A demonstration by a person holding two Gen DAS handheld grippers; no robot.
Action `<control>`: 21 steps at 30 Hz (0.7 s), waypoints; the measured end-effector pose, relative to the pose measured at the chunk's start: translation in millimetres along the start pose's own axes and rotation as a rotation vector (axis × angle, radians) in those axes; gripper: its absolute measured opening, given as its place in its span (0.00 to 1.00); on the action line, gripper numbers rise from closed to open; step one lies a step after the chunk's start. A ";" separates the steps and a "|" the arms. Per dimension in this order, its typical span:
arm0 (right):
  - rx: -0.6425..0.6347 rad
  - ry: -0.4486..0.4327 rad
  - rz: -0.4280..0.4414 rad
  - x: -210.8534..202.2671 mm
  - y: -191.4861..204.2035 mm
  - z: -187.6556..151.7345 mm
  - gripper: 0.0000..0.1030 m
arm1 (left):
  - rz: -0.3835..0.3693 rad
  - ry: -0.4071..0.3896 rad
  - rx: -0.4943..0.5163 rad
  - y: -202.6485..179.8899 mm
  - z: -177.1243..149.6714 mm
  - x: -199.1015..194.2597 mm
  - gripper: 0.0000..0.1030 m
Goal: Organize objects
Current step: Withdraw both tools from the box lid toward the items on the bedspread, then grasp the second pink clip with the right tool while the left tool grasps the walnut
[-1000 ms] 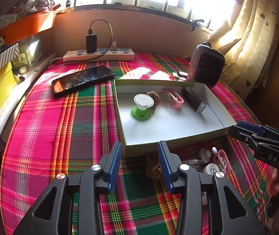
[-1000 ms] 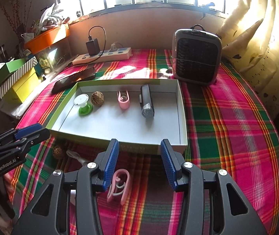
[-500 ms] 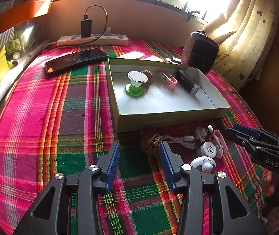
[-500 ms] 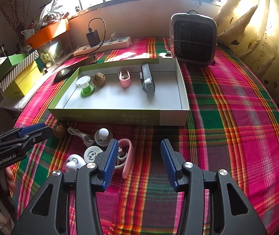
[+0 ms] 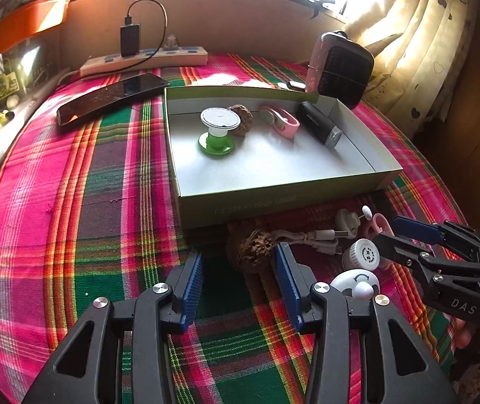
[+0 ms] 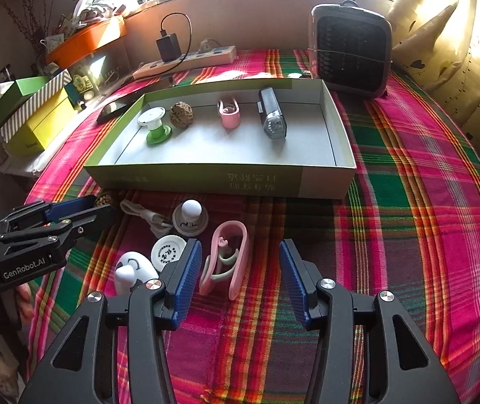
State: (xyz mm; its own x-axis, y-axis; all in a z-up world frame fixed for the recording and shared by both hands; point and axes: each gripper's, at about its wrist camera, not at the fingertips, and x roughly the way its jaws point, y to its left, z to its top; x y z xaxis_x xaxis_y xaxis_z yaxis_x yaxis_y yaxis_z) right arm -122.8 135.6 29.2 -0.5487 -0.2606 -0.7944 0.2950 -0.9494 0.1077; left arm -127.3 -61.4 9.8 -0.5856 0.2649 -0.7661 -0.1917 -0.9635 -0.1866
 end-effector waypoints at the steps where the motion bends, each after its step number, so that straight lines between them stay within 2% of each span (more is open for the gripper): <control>1: -0.002 0.001 -0.006 1.0 -0.2 -0.2 0.48 | 0.001 0.000 0.002 -0.3 0.3 0.2 0.40; 6: -0.023 -0.008 -0.038 -0.9 -3.4 -1.3 0.48 | 0.021 -0.004 0.027 -2.9 2.0 2.9 0.40; 12: -0.042 -0.007 -0.031 -0.3 -5.0 -2.2 0.48 | 0.041 -0.014 0.050 -6.1 1.0 4.5 0.40; 21: -0.094 -0.011 -0.054 1.8 -0.4 -3.7 0.48 | 0.056 -0.018 0.023 -6.8 3.8 7.2 0.39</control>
State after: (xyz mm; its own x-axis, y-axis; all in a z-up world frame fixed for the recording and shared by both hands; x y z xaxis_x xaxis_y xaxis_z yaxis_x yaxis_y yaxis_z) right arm -121.0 136.2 25.5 -0.5745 -0.2115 -0.7907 0.3363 -0.9417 0.0076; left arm -133.1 -52.7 7.9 -0.6099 0.2117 -0.7637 -0.1767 -0.9757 -0.1294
